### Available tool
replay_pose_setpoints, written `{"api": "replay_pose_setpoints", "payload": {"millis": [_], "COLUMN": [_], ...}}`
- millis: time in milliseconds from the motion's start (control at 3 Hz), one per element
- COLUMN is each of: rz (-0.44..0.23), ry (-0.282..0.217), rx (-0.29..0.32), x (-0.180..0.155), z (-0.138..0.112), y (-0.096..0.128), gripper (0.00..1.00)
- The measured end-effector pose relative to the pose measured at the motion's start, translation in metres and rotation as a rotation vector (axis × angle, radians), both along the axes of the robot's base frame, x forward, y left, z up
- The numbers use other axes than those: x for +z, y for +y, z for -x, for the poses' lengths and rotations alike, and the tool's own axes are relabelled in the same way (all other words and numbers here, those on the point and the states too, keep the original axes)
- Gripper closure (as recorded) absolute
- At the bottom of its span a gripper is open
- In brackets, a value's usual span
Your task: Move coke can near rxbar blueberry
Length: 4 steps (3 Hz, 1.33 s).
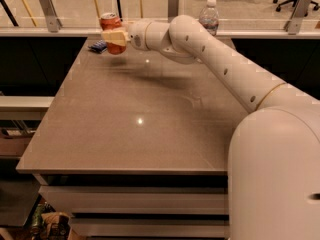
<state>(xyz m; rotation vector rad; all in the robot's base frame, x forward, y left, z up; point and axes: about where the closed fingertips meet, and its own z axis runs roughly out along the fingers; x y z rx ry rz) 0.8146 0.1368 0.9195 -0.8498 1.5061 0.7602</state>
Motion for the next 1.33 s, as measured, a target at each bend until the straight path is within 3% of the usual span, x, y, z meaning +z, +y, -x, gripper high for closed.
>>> {"api": "replay_pose_setpoints", "payload": {"millis": [667,1333], "rz": [-0.002,-0.066], "ry": [-0.021,-0.045], "rx": [-0.047,-0.043], "x": [-0.01,-0.019], "z": [-0.026,-0.048], "y": [-0.001,-0.012], "gripper": [1.0,1.0]}}
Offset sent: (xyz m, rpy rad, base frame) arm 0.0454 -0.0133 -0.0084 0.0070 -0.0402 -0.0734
